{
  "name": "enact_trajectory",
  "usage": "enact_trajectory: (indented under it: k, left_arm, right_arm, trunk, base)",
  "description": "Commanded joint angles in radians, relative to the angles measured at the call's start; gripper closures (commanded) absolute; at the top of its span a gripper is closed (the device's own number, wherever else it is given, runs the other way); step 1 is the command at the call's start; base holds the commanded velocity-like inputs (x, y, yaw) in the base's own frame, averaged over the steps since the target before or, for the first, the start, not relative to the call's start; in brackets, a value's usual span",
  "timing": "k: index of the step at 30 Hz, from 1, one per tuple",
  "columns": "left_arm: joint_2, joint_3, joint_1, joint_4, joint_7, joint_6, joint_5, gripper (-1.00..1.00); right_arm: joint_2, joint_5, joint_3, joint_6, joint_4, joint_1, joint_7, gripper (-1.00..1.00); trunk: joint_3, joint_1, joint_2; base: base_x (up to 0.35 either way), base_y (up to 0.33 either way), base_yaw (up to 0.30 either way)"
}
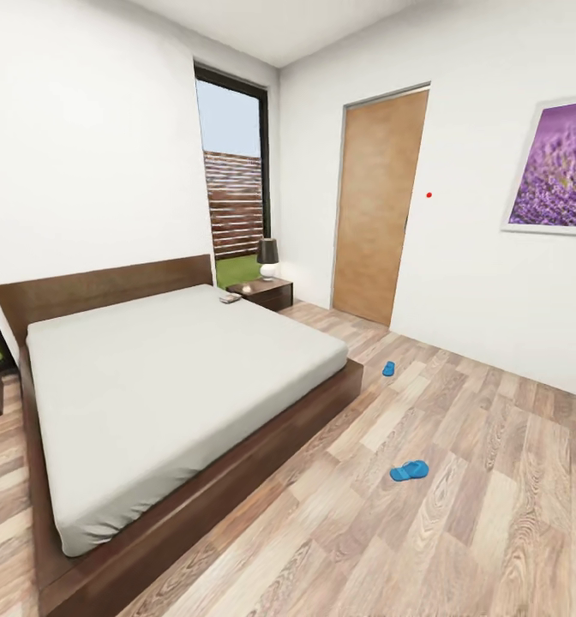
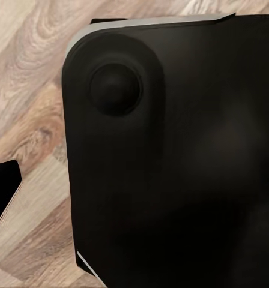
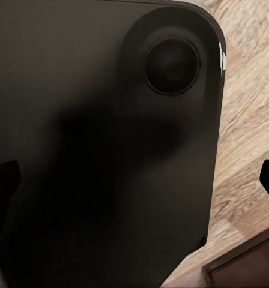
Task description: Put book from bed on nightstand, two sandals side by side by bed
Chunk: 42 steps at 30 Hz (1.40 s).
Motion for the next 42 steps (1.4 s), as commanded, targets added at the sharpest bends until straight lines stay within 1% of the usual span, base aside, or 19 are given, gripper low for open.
enact_trajectory:
  k: [1, 42]
  left_arm:
    - [0.0, -0.001, 0.001, -0.001, 0.0, -0.002, 0.0, -1.0]
    - [0.001, -0.001, 0.0, -0.001, 0.0, -0.003, 0.0, -1.0]
  right_arm:
    - [0.0, 0.0, 0.0, 0.0, -0.001, 0.0, -0.001, -1.0]
    - [0.0, 0.0, 0.0, 0.0, -0.001, 0.0, -0.001, -1.0]
  trunk:
    - [-0.001, 0.0, 0.0]
    - [-0.001, 0.0, 0.0]
  base:
    - [0.0, 0.0, -0.298]
    - [0.0, 0.0, -0.298]
